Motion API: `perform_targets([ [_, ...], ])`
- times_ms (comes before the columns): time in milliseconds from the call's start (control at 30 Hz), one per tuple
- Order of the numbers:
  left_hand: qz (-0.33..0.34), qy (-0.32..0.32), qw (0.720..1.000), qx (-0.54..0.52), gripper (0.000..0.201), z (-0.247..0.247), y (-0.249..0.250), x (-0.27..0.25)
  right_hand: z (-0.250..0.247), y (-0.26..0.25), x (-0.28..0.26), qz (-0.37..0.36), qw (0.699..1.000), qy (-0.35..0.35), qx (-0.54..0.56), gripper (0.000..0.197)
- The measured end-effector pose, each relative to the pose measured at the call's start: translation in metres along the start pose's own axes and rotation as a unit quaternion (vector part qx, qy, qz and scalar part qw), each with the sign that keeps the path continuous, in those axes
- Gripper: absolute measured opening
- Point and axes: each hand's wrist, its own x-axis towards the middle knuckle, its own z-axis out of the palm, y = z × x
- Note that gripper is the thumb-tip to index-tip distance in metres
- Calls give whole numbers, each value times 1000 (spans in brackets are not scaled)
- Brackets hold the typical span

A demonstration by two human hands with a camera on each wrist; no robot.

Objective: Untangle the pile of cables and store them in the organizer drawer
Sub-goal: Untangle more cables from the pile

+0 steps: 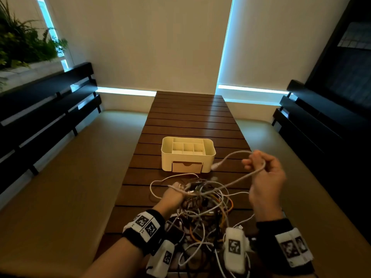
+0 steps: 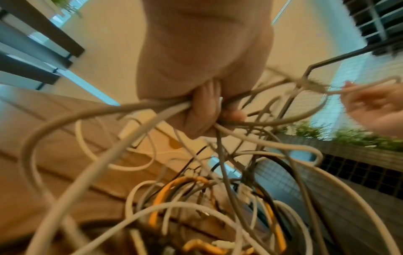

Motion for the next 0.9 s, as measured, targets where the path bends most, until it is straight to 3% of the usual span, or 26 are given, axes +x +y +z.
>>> perform_targets([
  [67, -5, 20, 1000, 15, 16, -8, -12, 3, -1, -16, 6, -13, 999, -51, 9, 13],
  [167, 25, -35, 999, 4, 27, -11, -3, -2, 0, -16, 4, -34, 990, -124, -56, 10],
  [233, 34, -50, 994, 93, 28, -14, 13, -12, 0, -8, 2, -32, 984, -132, -114, 13],
  [267, 28, -28, 985, 171, 25, -16, 20, -15, -2, -2, 2, -33, 981, -127, -145, 14],
  [333, -6, 36, 940, 339, 51, -24, 31, -21, -10, 14, 5, -34, 972, -103, -208, 19],
  [400, -22, 89, 922, 376, 69, -32, 41, -26, -21, 30, 9, -34, 953, -73, -291, 25],
  [467, 1, 138, 921, 363, 63, -39, 52, -32, -33, 40, 12, -24, 922, -52, -382, 21],
  [567, 103, 259, 914, 296, 19, -52, 76, -48, -42, 45, 13, 22, 887, -51, -458, 9],
  [633, 178, 337, 912, 151, 14, -60, 93, -58, -36, 43, 7, 36, 915, -39, -399, 15],
  [700, 255, 398, 880, 50, 19, -67, 108, -70, -19, 33, -11, 44, 958, -47, -279, 18],
  [767, 323, 444, 836, 27, 21, -73, 120, -80, -1, 27, -41, 55, 964, -150, -214, 17],
  [800, 359, 462, 811, 16, 17, -77, 126, -85, 6, 27, -57, 58, 944, -239, -221, 14],
  [833, 391, 480, 785, 7, 11, -81, 131, -89, 11, 30, -70, 59, 899, -347, -261, 10],
  [867, 415, 499, 761, 5, 9, -87, 135, -91, 13, 36, -78, 63, 823, -465, -319, 12],
  [900, 428, 515, 742, 7, 10, -93, 137, -92, 15, 40, -83, 75, 727, -572, -372, 24],
])
